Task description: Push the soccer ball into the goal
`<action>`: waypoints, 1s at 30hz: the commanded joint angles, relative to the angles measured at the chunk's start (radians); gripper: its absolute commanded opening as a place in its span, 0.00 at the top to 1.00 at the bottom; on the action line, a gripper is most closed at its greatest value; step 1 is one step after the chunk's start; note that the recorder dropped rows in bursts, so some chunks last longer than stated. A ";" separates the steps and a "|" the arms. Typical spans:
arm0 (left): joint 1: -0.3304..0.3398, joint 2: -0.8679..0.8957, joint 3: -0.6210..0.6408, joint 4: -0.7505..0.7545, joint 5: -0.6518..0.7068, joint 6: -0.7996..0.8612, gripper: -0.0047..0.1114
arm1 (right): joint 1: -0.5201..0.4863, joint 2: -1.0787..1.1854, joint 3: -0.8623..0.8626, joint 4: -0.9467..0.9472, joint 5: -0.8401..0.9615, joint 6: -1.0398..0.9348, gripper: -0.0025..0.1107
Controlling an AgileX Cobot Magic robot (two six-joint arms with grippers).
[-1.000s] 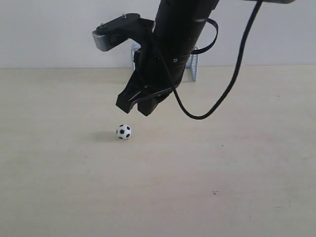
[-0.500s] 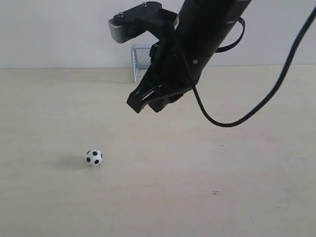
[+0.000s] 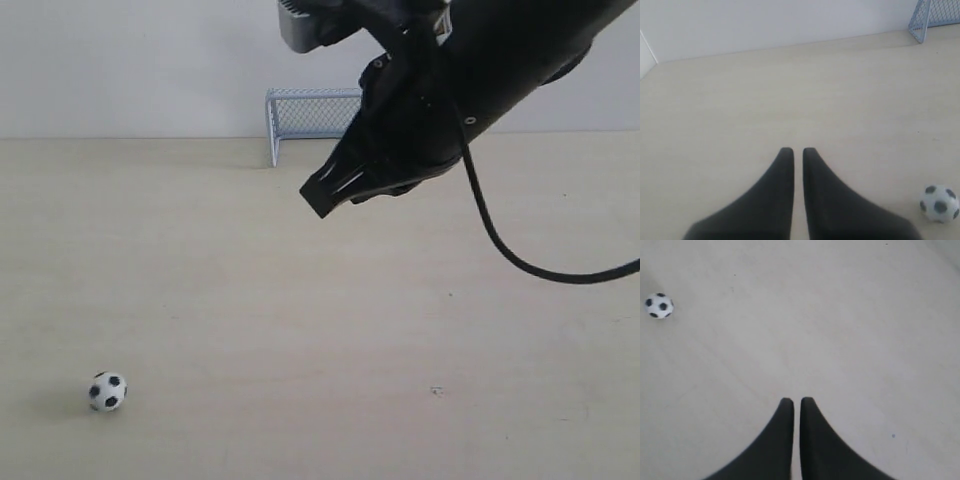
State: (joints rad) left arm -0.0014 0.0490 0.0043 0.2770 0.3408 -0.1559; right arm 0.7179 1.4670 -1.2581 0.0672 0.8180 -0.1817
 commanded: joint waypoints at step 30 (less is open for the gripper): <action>-0.008 0.005 -0.004 0.000 -0.003 -0.009 0.91 | 0.001 -0.499 0.442 -0.111 -0.245 0.182 0.98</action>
State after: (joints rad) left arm -0.0014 0.0490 0.0043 0.2770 0.3408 -0.1559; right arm 0.7179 1.0139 -0.8464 -0.0230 0.5996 -0.0137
